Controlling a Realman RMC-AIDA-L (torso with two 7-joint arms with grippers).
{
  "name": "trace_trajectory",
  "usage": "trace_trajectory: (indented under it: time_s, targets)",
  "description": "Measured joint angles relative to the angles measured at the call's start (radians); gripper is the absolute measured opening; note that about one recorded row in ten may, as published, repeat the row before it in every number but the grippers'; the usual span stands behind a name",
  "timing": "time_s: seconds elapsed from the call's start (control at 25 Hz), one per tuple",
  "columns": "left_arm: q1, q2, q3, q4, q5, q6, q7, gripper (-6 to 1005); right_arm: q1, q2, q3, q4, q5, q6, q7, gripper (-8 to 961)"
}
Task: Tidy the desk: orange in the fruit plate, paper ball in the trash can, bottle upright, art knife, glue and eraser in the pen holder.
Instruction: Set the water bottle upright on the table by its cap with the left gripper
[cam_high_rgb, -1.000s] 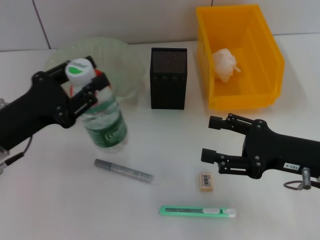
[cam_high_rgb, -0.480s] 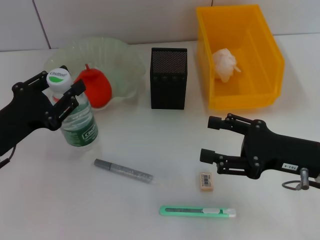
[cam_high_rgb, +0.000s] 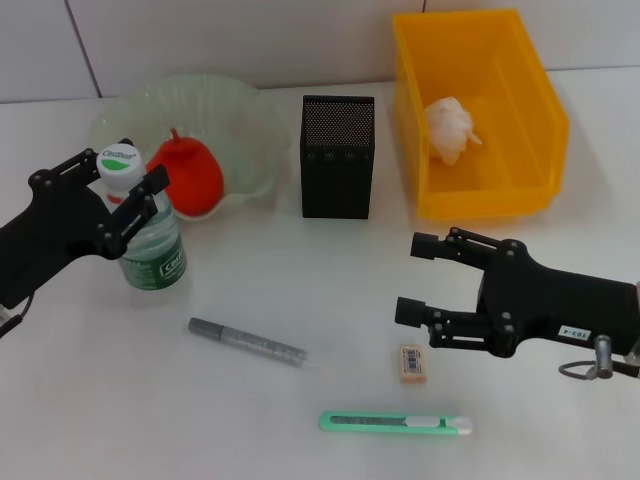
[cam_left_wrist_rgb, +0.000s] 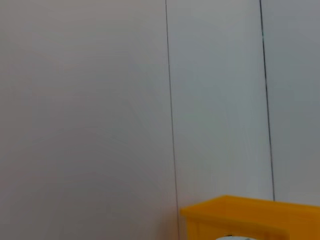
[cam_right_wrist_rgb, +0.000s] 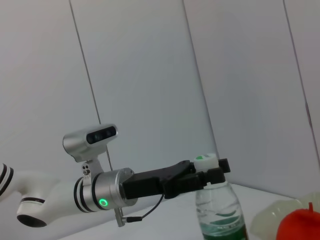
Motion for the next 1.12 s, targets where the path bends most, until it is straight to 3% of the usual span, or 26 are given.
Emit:
trace_trajectory:
  time_s: [0.6,1.12]
  targets:
    - [-0.031,-0.006,-0.009,-0.036,-0.028,-0.106,0.024,433,0.022,0.000,0.001,0.032,0.000,-0.001,-0.011,834]
    - [-0.032,-0.009,-0.002,-0.085,-0.113,-0.110,0.074,433,0.022,-0.002,-0.004,0.032,0.000,-0.002,-0.012,833]
